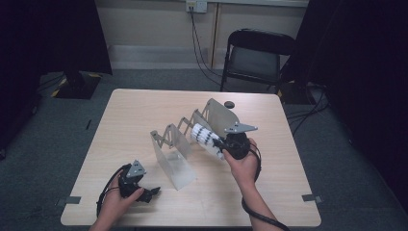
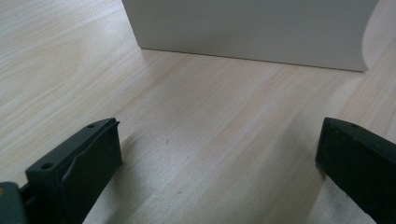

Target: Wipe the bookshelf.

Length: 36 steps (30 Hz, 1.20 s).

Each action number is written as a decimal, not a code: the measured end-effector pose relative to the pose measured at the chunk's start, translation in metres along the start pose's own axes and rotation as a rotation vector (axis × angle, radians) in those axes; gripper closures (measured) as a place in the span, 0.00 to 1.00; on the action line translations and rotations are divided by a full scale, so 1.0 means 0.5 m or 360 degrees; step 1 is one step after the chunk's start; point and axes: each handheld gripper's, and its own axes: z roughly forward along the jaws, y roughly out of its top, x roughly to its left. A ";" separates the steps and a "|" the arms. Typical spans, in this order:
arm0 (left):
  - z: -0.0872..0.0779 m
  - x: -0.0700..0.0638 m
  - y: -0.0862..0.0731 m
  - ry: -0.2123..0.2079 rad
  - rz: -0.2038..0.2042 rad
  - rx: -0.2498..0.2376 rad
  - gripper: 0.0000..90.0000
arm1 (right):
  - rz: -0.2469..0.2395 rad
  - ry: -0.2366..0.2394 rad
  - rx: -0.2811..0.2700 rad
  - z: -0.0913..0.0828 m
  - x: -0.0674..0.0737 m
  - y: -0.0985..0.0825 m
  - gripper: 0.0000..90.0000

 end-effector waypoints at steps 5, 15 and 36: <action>0.001 0.000 0.002 0.0005 0.0010 0.0004 0.00 | 0.0022 -0.0005 -0.0071 -0.023 -0.002 0.022 0.88; 0.001 0.000 0.002 0.0005 0.0011 0.0004 0.00 | -0.0003 0.0024 -0.0079 -0.011 0.018 0.007 0.87; 0.001 0.001 0.002 0.0004 0.0016 0.0005 0.00 | -0.0032 0.0121 0.0203 0.073 0.052 -0.120 0.67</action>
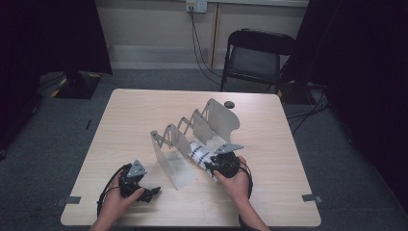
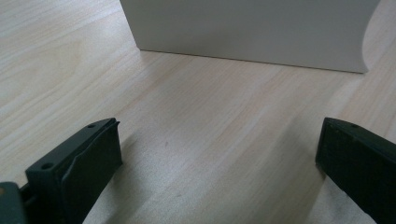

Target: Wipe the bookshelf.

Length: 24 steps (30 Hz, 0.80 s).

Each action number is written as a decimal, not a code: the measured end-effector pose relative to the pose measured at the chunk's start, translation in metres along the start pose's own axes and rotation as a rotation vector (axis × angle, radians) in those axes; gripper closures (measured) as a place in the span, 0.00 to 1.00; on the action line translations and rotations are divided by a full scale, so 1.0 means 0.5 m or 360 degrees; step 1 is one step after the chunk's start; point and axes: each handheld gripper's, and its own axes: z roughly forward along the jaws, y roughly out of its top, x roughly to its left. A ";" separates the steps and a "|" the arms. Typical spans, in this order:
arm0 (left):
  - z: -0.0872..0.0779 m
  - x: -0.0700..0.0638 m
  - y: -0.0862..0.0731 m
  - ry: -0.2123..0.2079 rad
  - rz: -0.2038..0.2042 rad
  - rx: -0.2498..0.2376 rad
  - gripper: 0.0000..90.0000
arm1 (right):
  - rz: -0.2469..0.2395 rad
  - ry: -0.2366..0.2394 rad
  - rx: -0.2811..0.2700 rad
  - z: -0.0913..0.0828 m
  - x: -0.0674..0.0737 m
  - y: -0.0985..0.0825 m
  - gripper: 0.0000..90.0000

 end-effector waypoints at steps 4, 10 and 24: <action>0.000 0.000 0.000 0.0000 0.0000 0.0000 0.00 | -0.0002 0.0045 -0.0027 -0.006 0.005 0.009 0.63; 0.000 0.000 0.000 0.0000 0.0000 0.0000 0.00 | -0.0003 -0.0012 -0.0061 -0.013 -0.015 0.010 0.57; 0.000 0.000 0.001 -0.0003 -0.0004 0.0005 0.00 | -0.0027 -0.0096 0.0072 0.040 0.003 0.007 0.85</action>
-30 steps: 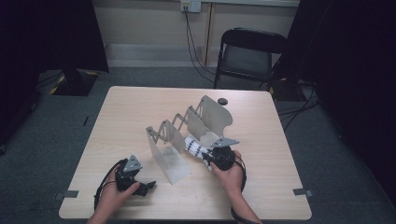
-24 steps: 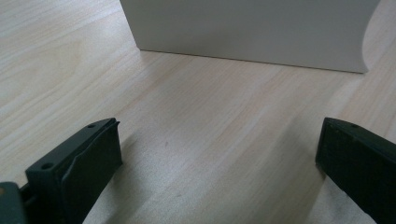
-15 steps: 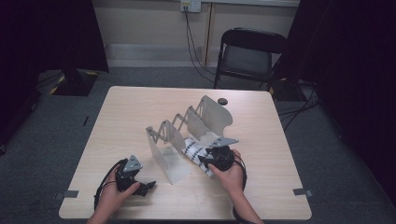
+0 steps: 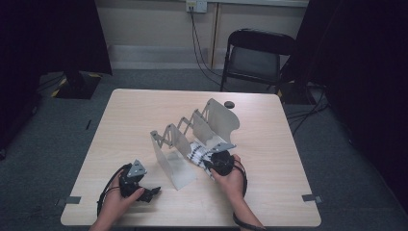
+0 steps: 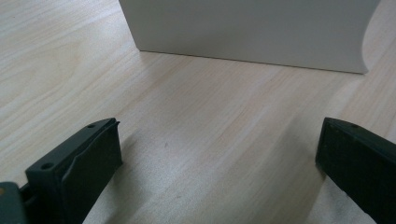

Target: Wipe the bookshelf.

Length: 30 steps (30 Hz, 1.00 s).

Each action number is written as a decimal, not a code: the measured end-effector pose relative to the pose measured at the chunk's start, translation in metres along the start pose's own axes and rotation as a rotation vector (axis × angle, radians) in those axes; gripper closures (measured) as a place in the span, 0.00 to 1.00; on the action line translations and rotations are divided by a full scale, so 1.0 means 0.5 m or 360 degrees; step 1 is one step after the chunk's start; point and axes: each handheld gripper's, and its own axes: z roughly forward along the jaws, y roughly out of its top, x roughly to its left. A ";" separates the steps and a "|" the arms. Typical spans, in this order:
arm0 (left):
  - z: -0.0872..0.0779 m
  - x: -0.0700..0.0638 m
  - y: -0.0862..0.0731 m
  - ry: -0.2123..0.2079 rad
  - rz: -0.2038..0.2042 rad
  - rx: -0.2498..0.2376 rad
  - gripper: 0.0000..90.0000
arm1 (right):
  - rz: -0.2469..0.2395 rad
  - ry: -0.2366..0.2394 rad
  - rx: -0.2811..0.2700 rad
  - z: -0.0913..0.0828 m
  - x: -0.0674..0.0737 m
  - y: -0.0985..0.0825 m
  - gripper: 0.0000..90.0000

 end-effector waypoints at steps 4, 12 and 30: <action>0.000 0.000 0.000 -0.0001 0.0002 -0.0003 0.00 | 0.0120 -0.0047 -0.0033 -0.007 -0.010 0.009 0.89; 0.000 0.000 0.000 -0.0002 0.0003 -0.0003 0.00 | 0.0225 -0.0076 -0.0174 -0.052 -0.025 0.041 0.89; 0.000 0.000 0.000 0.0000 0.0000 -0.0003 0.00 | 0.0203 -0.0137 -0.0382 -0.146 -0.039 0.131 0.89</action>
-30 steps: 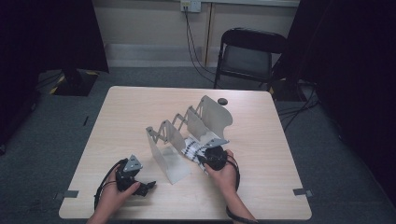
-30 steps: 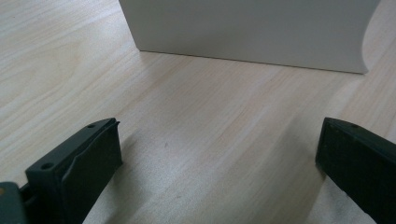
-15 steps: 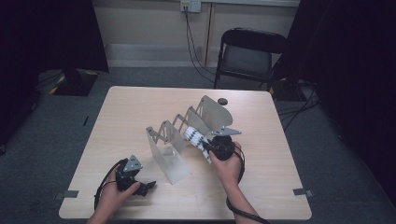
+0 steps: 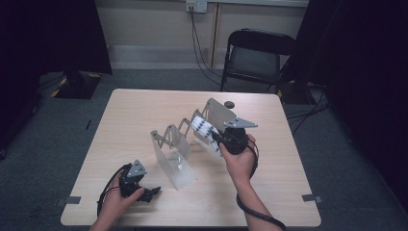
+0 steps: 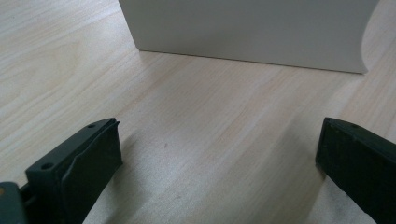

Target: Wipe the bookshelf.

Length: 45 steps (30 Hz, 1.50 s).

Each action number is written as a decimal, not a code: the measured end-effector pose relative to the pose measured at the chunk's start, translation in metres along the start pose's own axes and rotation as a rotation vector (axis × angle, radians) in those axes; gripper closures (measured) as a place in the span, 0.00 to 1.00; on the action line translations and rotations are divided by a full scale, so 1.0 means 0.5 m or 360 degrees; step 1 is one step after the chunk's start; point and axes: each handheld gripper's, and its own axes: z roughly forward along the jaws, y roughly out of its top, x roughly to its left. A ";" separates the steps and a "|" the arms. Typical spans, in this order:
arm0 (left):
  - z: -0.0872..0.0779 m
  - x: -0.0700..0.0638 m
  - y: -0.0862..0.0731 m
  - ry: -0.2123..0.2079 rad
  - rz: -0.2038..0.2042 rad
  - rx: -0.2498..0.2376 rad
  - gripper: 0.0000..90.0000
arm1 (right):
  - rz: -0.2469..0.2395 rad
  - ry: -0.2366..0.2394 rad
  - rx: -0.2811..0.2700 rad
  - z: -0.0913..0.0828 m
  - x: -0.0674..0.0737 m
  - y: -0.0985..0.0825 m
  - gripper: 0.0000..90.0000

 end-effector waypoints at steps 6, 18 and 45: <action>0.000 0.000 0.000 -0.0002 0.0003 0.0001 0.00 | 0.0007 -0.0050 0.0014 0.004 -0.015 -0.002 0.89; 0.000 0.000 0.000 -0.0002 0.0003 0.0000 0.00 | 0.0007 -0.0059 0.0060 0.030 -0.014 -0.026 0.89; 0.001 0.000 0.000 -0.0007 0.0002 -0.0001 0.00 | -0.0003 -0.0068 0.0229 0.090 0.008 -0.089 0.88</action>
